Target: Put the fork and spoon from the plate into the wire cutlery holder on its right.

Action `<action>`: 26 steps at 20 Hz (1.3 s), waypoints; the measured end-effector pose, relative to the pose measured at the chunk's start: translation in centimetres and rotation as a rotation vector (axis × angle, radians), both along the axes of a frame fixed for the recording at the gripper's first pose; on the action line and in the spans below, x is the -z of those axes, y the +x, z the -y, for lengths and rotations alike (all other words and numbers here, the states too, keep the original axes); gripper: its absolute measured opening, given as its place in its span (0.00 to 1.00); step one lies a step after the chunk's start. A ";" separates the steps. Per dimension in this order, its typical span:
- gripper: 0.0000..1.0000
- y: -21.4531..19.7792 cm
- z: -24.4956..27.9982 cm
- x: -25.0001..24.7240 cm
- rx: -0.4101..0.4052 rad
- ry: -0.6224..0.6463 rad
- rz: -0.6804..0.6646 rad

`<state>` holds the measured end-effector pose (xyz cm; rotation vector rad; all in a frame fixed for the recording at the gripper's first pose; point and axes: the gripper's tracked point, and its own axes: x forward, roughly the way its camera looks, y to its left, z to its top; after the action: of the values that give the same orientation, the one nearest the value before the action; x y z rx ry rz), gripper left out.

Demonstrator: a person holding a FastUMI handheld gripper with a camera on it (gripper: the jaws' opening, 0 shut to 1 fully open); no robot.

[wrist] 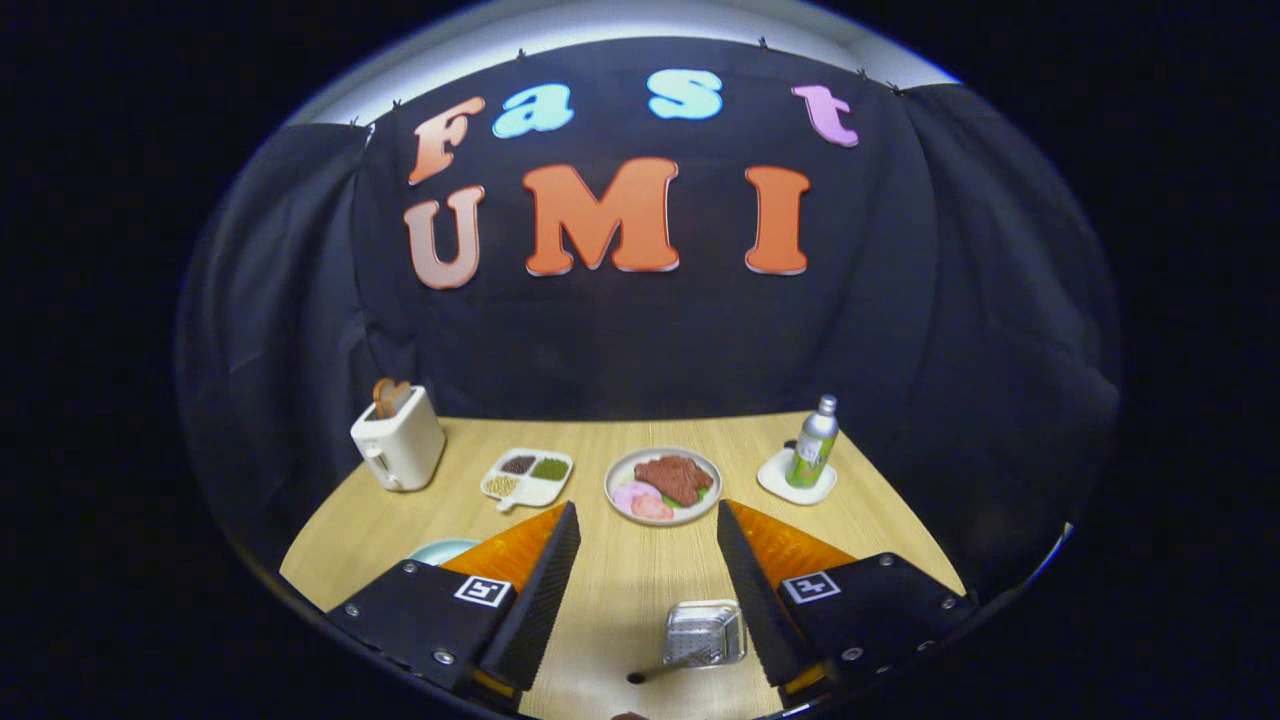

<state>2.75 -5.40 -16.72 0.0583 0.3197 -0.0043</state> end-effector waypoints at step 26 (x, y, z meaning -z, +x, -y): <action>0.87 -4.9 -27.6 23.8 -0.523 -0.155 -0.836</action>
<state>-2.15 22.19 -40.51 -0.1899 1.1618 0.4755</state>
